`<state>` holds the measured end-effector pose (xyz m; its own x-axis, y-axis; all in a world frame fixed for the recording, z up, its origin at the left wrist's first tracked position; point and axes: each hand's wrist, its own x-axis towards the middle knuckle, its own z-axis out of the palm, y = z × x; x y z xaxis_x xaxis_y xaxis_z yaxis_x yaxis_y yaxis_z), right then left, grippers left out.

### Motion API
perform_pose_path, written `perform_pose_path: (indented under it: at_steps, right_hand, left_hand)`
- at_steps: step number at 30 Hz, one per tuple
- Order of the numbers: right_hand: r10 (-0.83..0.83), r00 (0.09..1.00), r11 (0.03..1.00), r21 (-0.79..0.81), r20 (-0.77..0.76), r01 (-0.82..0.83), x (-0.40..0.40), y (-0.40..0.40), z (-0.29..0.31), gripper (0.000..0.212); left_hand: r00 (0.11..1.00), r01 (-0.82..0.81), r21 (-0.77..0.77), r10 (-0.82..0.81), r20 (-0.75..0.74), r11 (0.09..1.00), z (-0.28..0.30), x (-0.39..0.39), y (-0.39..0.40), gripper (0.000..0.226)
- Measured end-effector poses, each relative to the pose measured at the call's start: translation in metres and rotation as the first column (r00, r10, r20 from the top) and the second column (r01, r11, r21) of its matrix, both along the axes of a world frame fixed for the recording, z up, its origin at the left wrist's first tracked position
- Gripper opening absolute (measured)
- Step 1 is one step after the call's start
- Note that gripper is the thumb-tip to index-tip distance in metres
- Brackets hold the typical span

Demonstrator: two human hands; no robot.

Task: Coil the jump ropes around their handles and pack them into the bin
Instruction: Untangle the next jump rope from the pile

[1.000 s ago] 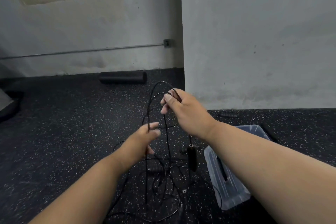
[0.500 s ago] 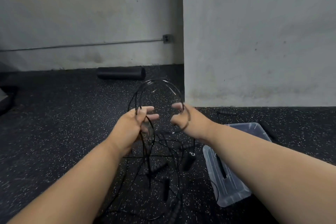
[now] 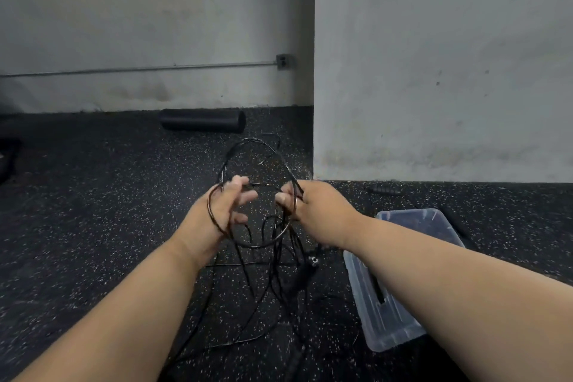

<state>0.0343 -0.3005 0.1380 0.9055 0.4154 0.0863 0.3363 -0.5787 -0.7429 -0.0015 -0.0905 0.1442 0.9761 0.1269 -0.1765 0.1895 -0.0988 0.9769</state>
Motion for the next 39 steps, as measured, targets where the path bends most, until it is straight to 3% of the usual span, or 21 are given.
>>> perform_pose_path:
  at_steps: [3,6,10,11,15,17,18,20,22,24,28,31,33,35,37,39]
  right_hand:
    - [-0.062,0.998,0.993,0.102,0.024,0.059,0.003,0.005,0.01,0.028]
    - [-0.088,0.996,0.978,0.19,0.022,0.082,0.006,0.005,0.018,0.026]
    - [-0.121,0.991,0.977,0.185,0.056,0.108,0.006,0.005,0.023,0.035]
    - [-0.168,0.985,0.955,0.251,0.032,0.155,0.008,0.003,0.027,0.034]
    - [-0.333,0.942,0.827,0.471,-0.029,0.307,0.02,-0.016,0.044,0.031]
    - [-0.361,0.933,0.833,0.45,0.002,0.321,0.023,-0.023,0.045,0.032]
    - [-0.354,0.935,0.851,0.424,0.027,0.31,0.022,-0.023,0.045,0.033]
    - [-0.298,0.953,0.875,0.413,0.043,0.255,0.016,-0.019,0.043,0.034]
    - [-0.219,0.974,0.897,0.405,0.06,0.177,0.009,-0.014,0.046,0.031]
    - [-0.165,0.982,0.914,0.389,0.095,0.116,0.002,-0.007,0.05,0.028]
    - [-0.142,0.98,0.899,0.433,0.141,0.068,-0.005,0.0,0.058,0.024]
    - [-0.217,0.97,0.851,0.508,0.107,0.134,0.001,-0.004,0.063,0.025]
    - [-0.226,0.974,0.827,0.532,0.017,0.183,0.005,-0.011,0.062,0.029]
    - [-0.145,0.988,0.896,0.417,-0.058,0.156,0.004,-0.017,0.054,0.027]
    - [0.063,0.986,0.967,0.255,-0.156,-0.022,0.001,-0.014,0.037,0.019]
    - [0.185,0.944,0.98,0.125,-0.273,-0.156,-0.004,-0.006,0.02,0.013]
  left_hand:
    - [0.987,0.14,0.008,-0.139,-0.084,0.99,-0.007,-0.007,-0.002,0.041]
    - [0.98,0.198,0.248,-0.201,-0.016,0.948,-0.012,-0.011,-0.009,0.026]
    - [0.975,0.185,0.447,-0.221,0.028,0.875,-0.025,-0.014,-0.015,0.022]
    - [0.976,0.195,0.529,-0.216,-0.023,0.826,-0.029,-0.013,-0.013,0.022]
    - [0.95,0.312,0.819,-0.138,-0.28,0.481,-0.041,-0.011,0.002,0.012]
    - [0.96,0.274,0.845,-0.077,-0.269,0.459,-0.041,-0.011,0.004,0.009]
    - [0.966,0.251,0.834,-0.066,-0.251,0.491,-0.041,-0.01,0.004,0.012]
    - [0.973,0.217,0.738,-0.086,-0.212,0.639,-0.041,-0.008,0.001,0.018]
    - [0.972,0.224,0.542,-0.148,-0.181,0.81,-0.04,-0.008,-0.008,0.022]
    - [0.965,0.259,0.376,-0.22,-0.142,0.89,-0.04,-0.009,-0.019,0.025]
    - [0.953,0.297,0.417,-0.293,-0.074,0.859,-0.037,-0.014,-0.036,0.018]
    - [0.972,0.207,0.406,-0.235,0.02,0.89,-0.027,-0.014,-0.036,0.025]
    - [0.985,0.113,0.298,-0.146,0.091,0.948,-0.012,-0.008,-0.035,0.027]
    - [0.984,0.05,0.12,-0.07,0.164,0.991,0.007,-0.001,-0.035,0.027]
    - [0.983,0.034,-0.1,-0.015,0.183,0.994,0.021,0.004,-0.037,0.027]
    - [0.986,0.017,-0.223,0.02,0.163,0.975,0.026,0.007,-0.037,0.027]
